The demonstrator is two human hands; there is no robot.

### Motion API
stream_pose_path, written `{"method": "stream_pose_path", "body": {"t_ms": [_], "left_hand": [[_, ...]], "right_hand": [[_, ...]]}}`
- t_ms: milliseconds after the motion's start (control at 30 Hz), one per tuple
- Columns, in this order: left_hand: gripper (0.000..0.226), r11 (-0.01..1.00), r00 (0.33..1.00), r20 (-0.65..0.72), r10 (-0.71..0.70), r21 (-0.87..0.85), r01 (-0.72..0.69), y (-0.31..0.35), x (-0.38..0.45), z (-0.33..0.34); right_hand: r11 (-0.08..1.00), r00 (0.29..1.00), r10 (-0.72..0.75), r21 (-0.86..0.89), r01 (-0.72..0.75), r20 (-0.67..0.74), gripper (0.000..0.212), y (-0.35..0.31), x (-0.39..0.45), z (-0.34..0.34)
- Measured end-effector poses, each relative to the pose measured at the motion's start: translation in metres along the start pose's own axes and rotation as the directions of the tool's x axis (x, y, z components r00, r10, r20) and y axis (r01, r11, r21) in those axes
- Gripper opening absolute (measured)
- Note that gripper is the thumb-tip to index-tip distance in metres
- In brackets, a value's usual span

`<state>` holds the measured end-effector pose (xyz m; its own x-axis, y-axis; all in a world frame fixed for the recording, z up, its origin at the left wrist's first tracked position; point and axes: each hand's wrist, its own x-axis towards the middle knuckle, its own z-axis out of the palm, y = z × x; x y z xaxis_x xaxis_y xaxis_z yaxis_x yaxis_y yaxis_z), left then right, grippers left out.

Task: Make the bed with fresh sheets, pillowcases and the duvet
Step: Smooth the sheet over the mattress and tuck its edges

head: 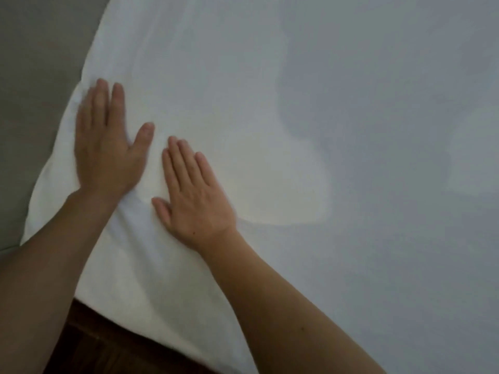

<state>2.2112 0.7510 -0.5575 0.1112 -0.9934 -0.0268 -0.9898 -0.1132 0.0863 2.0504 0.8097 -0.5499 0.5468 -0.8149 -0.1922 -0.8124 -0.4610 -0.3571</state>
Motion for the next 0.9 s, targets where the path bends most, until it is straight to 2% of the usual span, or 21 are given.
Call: {"method": "stream_pose_path", "body": {"t_ms": [100, 200, 300, 367, 433, 467, 533, 600, 667, 733, 800, 900], "left_hand": [[0.069, 1.0, 1.0, 0.005, -0.02, -0.022, 0.02, -0.016, -0.016, -0.002], [0.069, 0.999, 1.0, 0.009, -0.022, -0.023, 0.022, -0.021, -0.027, -0.004], [0.071, 0.995, 0.995, 0.063, -0.082, -0.05, 0.085, -0.016, -0.029, -0.009], [0.071, 0.979, 0.98, 0.108, -0.166, -0.097, 0.177, -0.001, -0.035, -0.018], [0.069, 0.97, 0.978, 0.074, -0.193, -0.133, 0.201, 0.032, -0.049, -0.03], [0.068, 0.976, 0.986, 0.04, -0.163, -0.143, 0.167, 0.057, -0.062, -0.036], [0.063, 0.982, 1.0, -0.005, -0.017, -0.187, 0.016, 0.115, -0.094, -0.042], [0.06, 0.959, 0.988, -0.011, 0.154, -0.24, -0.152, 0.175, -0.134, -0.037], [0.058, 0.929, 0.964, 0.028, 0.264, -0.278, -0.246, 0.225, -0.179, -0.025], [0.057, 0.91, 0.938, 0.096, 0.333, -0.292, -0.293, 0.255, -0.233, -0.007], [0.058, 0.914, 0.912, 0.167, 0.375, -0.232, -0.333, 0.265, -0.292, 0.011], [0.056, 0.916, 0.893, 0.208, 0.398, -0.148, -0.374, 0.266, -0.363, 0.026]], "right_hand": [[0.997, 0.995, -0.075, -0.024, 0.077, 0.062, 0.077, -0.044, -0.012, 0.019], [0.993, 0.991, -0.097, -0.059, 0.103, 0.093, 0.078, -0.056, -0.022, 0.023], [0.986, 0.976, -0.165, 0.043, 0.16, 0.141, 0.079, -0.05, -0.027, 0.0], [0.979, 0.985, -0.154, 0.151, 0.14, 0.08, 0.074, -0.03, -0.044, -0.023], [0.974, 0.992, -0.034, 0.218, 0.061, -0.124, 0.066, 0.003, -0.075, -0.043], [0.975, 0.974, 0.048, 0.224, 0.003, -0.222, 0.063, 0.024, -0.095, -0.049], [0.974, 0.933, 0.199, 0.169, -0.153, -0.302, 0.059, 0.073, -0.136, -0.054], [0.948, 0.904, 0.319, 0.089, -0.306, -0.284, 0.058, 0.119, -0.179, -0.054], [0.91, 0.881, 0.408, 0.032, -0.413, -0.24, 0.059, 0.147, -0.223, -0.044], [0.913, 0.896, 0.4, -0.002, -0.408, -0.191, 0.06, 0.152, -0.273, -0.02], [0.948, 0.939, 0.307, -0.035, -0.316, -0.152, 0.059, 0.136, -0.328, 0.014], [0.971, 0.96, 0.219, -0.062, -0.232, -0.177, 0.057, 0.098, -0.399, 0.059]]}}
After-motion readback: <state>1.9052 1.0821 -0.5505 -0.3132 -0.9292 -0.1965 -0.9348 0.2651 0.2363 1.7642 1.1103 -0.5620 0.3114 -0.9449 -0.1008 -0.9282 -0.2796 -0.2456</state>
